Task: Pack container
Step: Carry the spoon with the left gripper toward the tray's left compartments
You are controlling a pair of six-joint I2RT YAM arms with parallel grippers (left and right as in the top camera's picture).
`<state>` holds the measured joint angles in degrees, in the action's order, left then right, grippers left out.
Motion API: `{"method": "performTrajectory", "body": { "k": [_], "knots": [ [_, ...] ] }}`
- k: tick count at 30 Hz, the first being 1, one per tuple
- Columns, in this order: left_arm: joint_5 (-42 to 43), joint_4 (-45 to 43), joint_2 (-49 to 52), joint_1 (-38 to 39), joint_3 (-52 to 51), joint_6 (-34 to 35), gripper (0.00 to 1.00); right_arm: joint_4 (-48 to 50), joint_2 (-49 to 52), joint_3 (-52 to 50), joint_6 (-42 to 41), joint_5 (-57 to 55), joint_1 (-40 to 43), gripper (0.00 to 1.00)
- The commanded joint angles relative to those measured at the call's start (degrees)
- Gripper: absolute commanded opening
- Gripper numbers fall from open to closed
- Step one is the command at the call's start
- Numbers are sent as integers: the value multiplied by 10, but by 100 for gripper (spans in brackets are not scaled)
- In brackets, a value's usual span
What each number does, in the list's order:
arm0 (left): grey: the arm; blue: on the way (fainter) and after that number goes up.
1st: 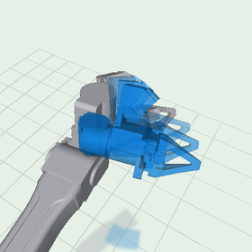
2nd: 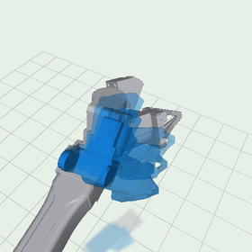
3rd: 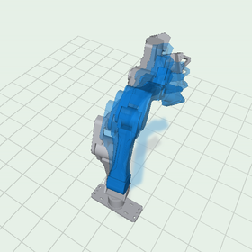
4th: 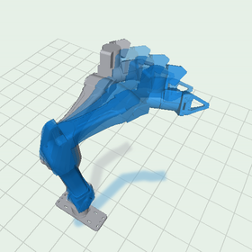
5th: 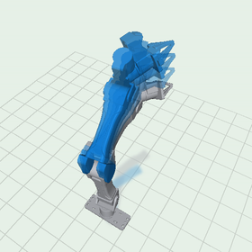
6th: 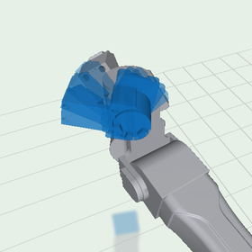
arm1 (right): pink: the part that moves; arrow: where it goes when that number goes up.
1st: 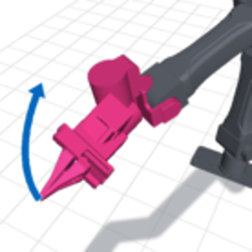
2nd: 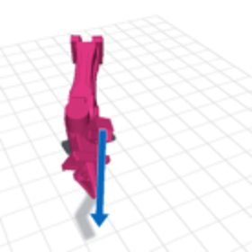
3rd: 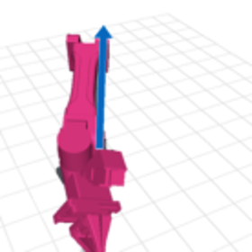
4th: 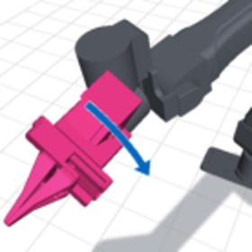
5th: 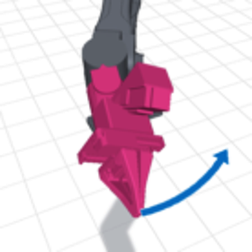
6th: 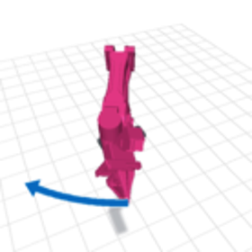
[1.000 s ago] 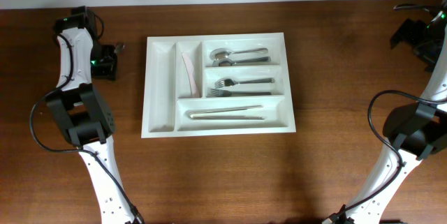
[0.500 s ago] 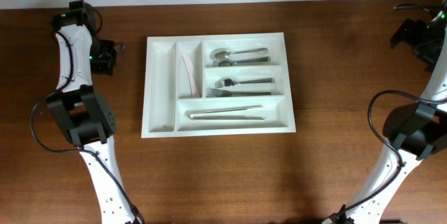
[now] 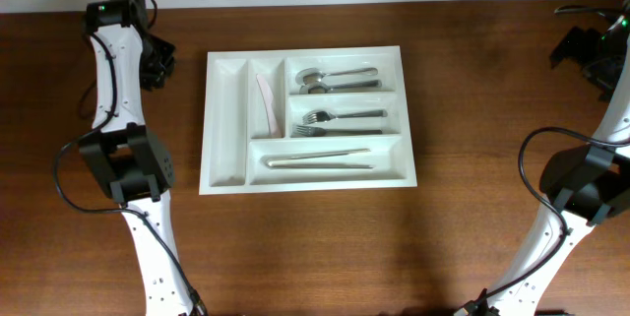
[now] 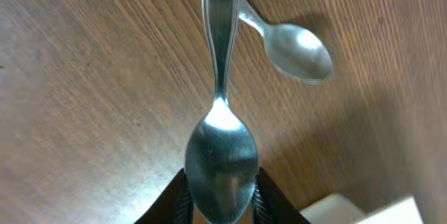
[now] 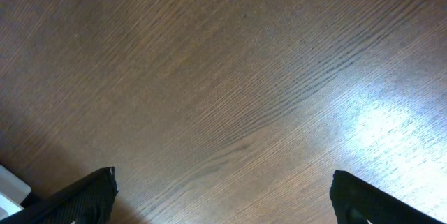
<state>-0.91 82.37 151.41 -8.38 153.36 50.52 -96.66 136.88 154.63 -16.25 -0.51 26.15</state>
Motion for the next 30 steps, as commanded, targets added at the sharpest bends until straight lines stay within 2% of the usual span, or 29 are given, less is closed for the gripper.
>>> {"method": "performTrajectory", "body": {
  "k": [1, 14, 17, 30],
  "knots": [
    [-33, 28, 4, 12, 27, -74, 2, 0, -16, 9, 2, 1, -3, 99],
    [-95, 144, 0, 65, 32, -222, 2, 0, -16, 9, 2, 1, -3, 99],
    [-95, 143, -6, 78, 32, -260, 2, 0, -16, 9, 2, 1, -3, 99],
    [-73, 143, -66, 133, 32, -338, 2, 0, -16, 9, 2, 1, -3, 99]
  ]
}}
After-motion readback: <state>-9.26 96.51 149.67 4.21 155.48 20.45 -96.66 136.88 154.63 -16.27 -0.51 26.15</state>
